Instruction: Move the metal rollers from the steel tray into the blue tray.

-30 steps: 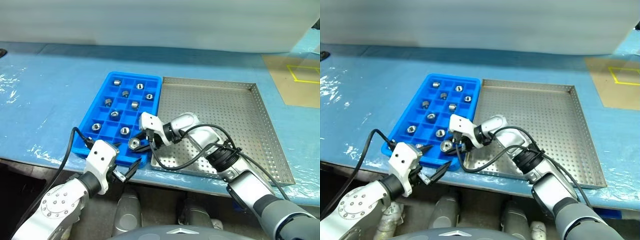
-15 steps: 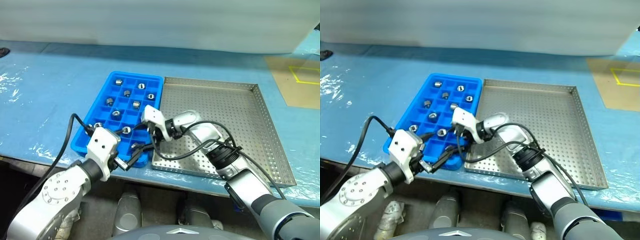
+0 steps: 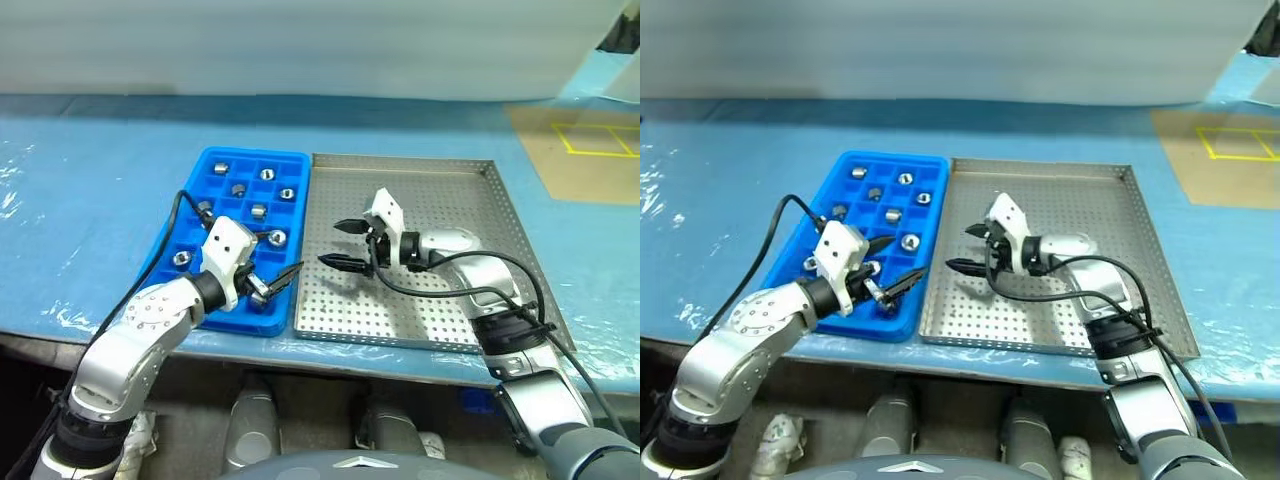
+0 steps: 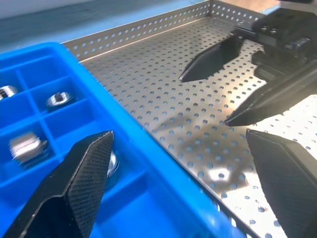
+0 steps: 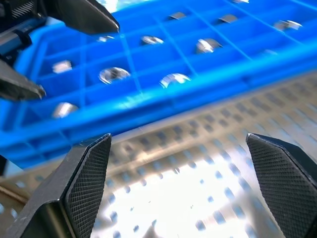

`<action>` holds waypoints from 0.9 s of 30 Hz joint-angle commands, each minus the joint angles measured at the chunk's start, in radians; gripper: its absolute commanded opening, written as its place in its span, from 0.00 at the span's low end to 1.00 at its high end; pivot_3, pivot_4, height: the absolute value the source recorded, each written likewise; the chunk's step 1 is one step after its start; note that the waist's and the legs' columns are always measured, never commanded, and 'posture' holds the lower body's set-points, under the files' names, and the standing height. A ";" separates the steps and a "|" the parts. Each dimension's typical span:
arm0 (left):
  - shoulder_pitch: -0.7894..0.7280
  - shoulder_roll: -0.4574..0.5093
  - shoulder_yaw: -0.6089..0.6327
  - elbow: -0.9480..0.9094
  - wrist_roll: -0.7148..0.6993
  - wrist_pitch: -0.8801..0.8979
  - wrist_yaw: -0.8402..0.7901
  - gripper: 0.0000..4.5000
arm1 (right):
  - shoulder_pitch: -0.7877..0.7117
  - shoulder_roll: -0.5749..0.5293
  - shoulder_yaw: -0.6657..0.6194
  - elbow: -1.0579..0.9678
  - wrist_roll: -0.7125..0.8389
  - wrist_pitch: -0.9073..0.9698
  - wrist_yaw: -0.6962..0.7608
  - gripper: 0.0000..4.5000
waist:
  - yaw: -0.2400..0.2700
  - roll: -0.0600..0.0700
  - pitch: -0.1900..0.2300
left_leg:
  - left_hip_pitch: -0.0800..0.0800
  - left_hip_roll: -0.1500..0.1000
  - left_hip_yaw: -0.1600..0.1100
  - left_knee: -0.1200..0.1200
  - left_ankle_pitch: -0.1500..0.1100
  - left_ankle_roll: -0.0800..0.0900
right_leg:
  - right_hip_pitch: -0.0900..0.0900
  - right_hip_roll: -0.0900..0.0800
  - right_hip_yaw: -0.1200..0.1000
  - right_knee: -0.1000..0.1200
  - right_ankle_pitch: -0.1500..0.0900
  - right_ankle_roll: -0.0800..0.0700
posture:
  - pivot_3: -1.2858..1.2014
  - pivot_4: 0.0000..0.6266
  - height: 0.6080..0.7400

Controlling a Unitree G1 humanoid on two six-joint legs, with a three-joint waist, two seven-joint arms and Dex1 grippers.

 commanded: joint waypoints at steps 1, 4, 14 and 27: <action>-0.087 -0.044 -0.020 0.112 0.034 -0.106 -0.047 1.00 | 0.050 -0.002 -0.088 -0.123 0.039 0.017 -0.084 0.99 | -0.019 0.000 0.000 | 0.000 0.000 0.000 0.000 0.000 0.000 | 0.000 0.000 0.000 0.000 0.000 0.000 | 0.49 0.24 1.00; -0.147 -0.075 -0.041 0.224 0.072 -0.183 -0.092 1.00 | 0.097 0.001 -0.146 -0.163 0.043 0.016 -0.161 0.99 | -0.036 0.000 0.000 | 0.001 0.000 0.000 0.002 0.000 0.000 | 0.000 0.000 0.001 0.002 0.000 0.000 | 0.47 0.24 1.00; -0.246 -0.144 -0.064 0.447 0.167 -0.342 -0.153 1.00 | 0.194 -0.005 -0.207 -0.244 0.058 -0.004 -0.273 0.99 | -0.090 0.000 0.000 | 0.001 -0.001 0.001 0.002 0.000 0.001 | 0.001 0.000 0.002 0.002 0.000 0.000 | 0.43 0.24 1.00; -0.216 -0.181 -0.064 0.458 0.215 -0.397 -0.149 1.00 | 0.209 -0.008 -0.153 -0.244 0.041 -0.024 -0.285 0.99 | -0.098 0.000 0.000 | 0.001 0.000 0.001 0.002 -0.001 0.003 | 0.001 0.000 0.002 0.001 0.000 0.000 | 0.44 0.24 1.00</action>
